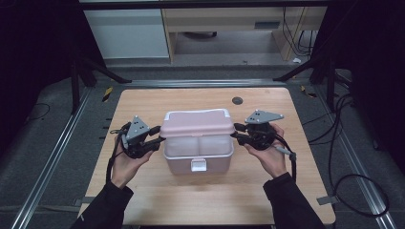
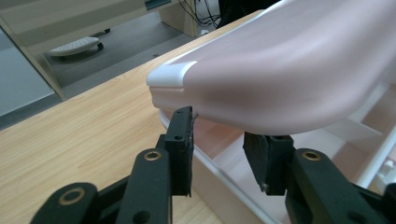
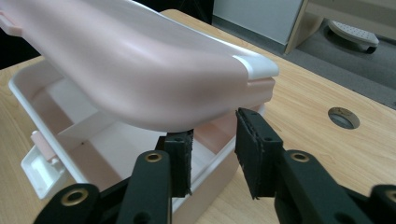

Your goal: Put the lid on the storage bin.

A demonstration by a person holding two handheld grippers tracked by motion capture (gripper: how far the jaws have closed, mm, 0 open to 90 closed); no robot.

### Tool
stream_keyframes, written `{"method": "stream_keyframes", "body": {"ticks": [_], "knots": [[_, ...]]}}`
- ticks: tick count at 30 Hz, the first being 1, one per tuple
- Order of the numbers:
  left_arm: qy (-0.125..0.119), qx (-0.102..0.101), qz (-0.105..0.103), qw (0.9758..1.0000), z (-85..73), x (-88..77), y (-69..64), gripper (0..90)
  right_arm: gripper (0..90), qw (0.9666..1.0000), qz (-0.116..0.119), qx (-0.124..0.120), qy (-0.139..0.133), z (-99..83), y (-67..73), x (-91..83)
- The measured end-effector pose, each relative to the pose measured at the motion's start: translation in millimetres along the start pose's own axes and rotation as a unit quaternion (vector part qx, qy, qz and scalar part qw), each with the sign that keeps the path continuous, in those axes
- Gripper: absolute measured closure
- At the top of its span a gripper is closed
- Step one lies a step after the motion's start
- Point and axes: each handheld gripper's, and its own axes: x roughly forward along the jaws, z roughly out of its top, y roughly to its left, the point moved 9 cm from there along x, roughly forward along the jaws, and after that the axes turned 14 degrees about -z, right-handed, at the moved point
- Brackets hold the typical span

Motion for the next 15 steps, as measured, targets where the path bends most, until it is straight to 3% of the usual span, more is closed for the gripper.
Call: {"method": "stream_keyframes", "body": {"ticks": [7, 15], "knots": [[-0.002, -0.010, 0.002, 1.0000, -11.8, -5.0, -6.2, 55.3, 60.1, 0.9999, -0.005, -0.006, 0.007, -8.0, 0.1, -9.3], [0.005, -0.012, -0.002, 0.9999, -25.5, -6.4, -9.7, 53.6, 57.3, 0.9997, -0.007, -0.011, 0.019, -18.6, 1.9, -16.0]]}}
